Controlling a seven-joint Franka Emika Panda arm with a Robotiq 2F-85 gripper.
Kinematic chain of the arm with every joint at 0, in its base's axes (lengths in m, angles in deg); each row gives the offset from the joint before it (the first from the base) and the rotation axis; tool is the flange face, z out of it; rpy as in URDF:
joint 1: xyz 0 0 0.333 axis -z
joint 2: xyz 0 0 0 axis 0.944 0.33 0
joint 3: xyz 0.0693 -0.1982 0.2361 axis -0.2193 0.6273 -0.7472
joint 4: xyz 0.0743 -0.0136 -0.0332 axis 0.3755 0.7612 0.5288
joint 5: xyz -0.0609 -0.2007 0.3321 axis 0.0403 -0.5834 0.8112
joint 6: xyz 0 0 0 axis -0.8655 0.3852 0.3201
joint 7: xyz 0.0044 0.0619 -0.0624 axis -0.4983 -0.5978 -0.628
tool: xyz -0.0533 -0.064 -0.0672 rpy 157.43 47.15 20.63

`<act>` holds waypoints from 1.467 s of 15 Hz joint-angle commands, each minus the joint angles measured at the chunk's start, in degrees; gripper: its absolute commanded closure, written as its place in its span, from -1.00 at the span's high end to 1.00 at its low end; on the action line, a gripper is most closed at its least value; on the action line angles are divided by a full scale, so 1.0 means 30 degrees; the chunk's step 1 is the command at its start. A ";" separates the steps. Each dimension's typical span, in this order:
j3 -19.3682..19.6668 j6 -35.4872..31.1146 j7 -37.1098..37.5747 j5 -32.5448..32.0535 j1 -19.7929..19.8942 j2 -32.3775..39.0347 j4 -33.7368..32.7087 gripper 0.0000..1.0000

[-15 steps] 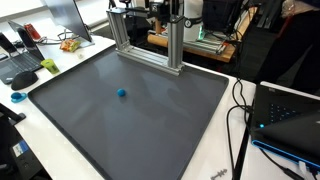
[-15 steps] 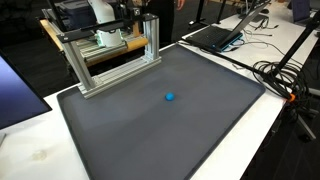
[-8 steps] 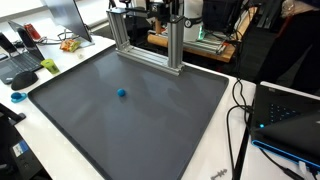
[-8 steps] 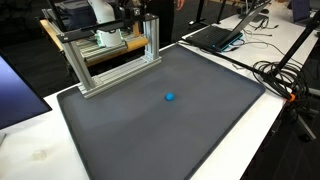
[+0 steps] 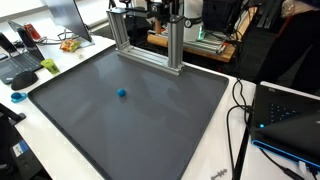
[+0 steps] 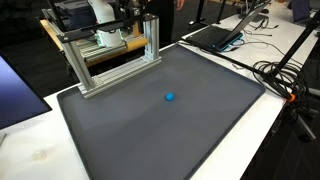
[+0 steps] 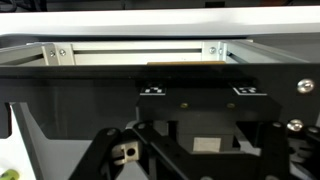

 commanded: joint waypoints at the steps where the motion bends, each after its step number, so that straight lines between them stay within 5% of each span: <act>1: 0.0172 0.0473 0.0046 -0.0169 0.0003 -0.0436 0.0052 0.05; 6: 0.0080 0.0673 0.0150 -0.0114 -0.0100 -0.0615 -0.0010 -0.56; 22: 0.0360 -0.0385 0.0383 0.1034 -0.0403 0.1291 -0.2518 -0.56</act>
